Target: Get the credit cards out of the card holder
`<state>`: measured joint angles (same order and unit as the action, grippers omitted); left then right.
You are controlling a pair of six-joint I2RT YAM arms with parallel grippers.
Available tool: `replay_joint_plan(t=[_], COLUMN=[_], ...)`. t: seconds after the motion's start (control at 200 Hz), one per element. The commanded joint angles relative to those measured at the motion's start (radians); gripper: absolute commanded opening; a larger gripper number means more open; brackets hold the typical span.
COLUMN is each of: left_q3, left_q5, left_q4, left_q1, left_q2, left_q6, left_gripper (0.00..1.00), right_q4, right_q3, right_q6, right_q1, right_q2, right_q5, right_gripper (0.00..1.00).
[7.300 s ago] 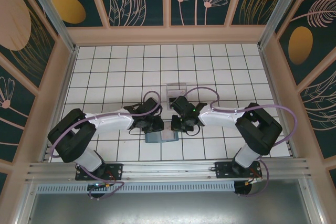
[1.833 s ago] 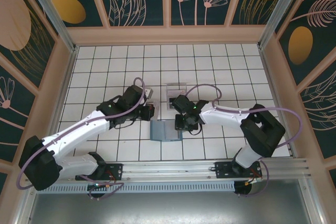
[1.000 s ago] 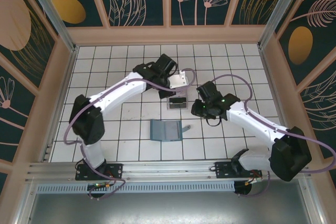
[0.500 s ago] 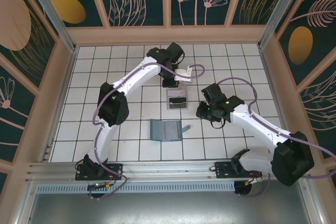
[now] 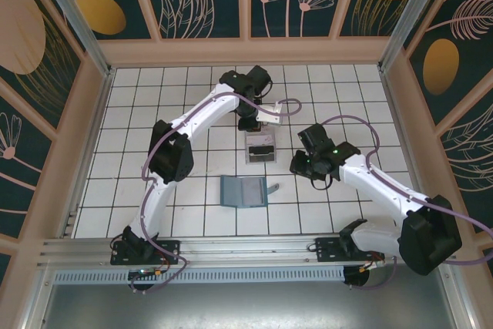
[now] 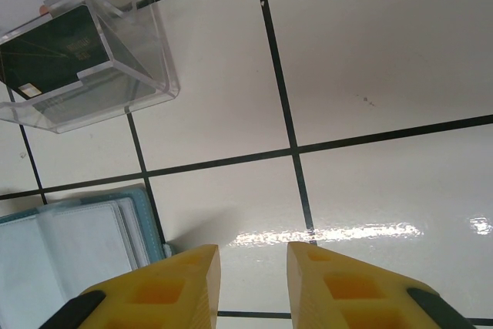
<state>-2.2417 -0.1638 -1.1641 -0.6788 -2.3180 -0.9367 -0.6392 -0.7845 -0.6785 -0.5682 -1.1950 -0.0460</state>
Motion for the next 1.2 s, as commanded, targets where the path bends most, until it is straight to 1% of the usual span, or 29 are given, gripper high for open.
replay_joint_plan(t=[0.0,0.21,0.385,0.47,0.776,1.016,1.106,1.196], left_q3=[-0.055,-0.064,-0.057,-0.048,-0.049,-0.077,-0.086,-0.096], left_q5=[0.035,0.019,-0.080,-0.105,-0.034,-0.056,-0.046,-0.064], left_q4=[-0.036,-0.053,-0.107,-0.126,-0.136,-0.124,-0.106,-0.111], left_q1=[0.003,0.001,-0.002,-0.001,-0.001,-0.002,-0.001,-0.002], left_q2=[0.018,0.072,0.090,0.083,-0.007,-0.065,-0.084,-0.101], left_q6=[0.008,0.030,0.053,0.071,0.124,0.116,0.117,0.105], left_gripper=[0.00,0.00,0.00,0.00,0.00,0.00,0.00,0.00], right_q4=[-0.009,-0.002,0.001,0.002,-0.016,-0.011,-0.011,-0.011], right_q3=[-0.012,-0.009,-0.010,-0.012,-0.006,0.005,0.008,0.011], right_q6=[0.014,0.012,0.009,0.007,-0.004,-0.009,-0.008,-0.009], right_q1=[0.007,0.007,0.006,0.004,0.004,0.004,0.004,0.003], right_q2=[-0.011,0.001,0.004,0.006,0.032,0.029,0.025,0.025], right_q5=[0.006,0.000,-0.010,-0.014,-0.006,-0.013,-0.015,-0.017], right_gripper=[0.30,0.30,0.30,0.30,0.30,0.30,0.30,0.30])
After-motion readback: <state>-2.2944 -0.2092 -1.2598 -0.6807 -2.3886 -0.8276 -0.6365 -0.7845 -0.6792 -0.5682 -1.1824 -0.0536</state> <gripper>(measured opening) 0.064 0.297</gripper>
